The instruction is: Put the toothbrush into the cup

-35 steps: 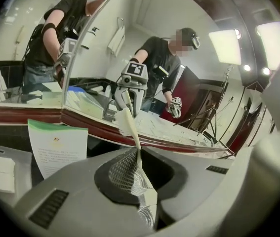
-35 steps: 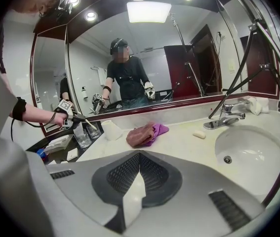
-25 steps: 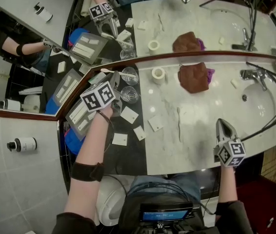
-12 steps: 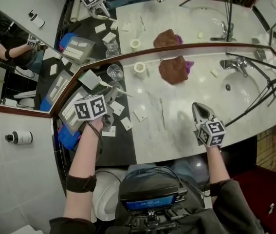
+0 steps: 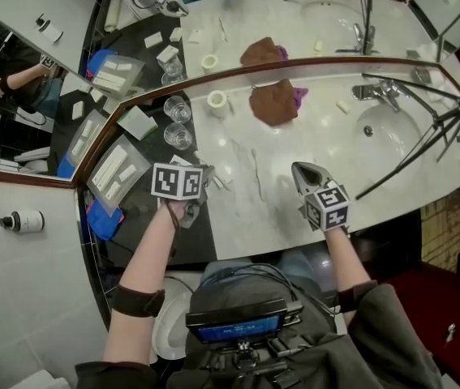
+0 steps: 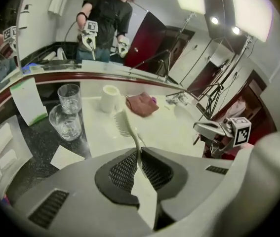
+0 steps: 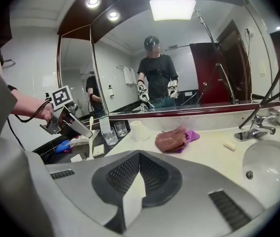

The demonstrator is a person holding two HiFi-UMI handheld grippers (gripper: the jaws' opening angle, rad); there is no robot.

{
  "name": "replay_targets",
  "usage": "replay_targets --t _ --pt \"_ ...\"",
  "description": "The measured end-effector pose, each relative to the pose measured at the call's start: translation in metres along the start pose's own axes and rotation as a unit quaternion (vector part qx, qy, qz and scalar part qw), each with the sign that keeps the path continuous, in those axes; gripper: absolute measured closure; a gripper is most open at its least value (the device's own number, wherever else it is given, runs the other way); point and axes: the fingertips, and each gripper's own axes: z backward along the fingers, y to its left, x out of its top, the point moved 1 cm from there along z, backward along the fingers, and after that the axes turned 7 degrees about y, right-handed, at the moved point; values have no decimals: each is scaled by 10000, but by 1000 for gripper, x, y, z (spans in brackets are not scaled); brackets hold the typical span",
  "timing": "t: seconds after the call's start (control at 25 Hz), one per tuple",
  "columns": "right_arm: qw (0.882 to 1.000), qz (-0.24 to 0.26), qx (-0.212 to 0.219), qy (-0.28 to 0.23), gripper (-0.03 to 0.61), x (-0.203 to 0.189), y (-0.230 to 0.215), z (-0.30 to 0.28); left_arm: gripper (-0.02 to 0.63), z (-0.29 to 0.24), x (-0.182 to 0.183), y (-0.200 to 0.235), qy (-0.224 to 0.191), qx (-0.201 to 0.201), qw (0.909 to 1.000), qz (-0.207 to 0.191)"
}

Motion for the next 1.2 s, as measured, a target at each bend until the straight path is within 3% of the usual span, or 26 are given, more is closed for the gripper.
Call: replay_targets --t 0.24,0.48,1.2 --pt "9998 -4 60 207 563 -17 5 -7 583 -47 -24 -27 777 -120 9965 -274" --pt "9995 -6 79 301 563 -28 10 -11 583 -81 -28 -35 1226 -204 9912 -446" --pt "9992 -244 -90 301 563 -35 -1 -8 578 -139 -20 -25 1749 -277 9839 -226"
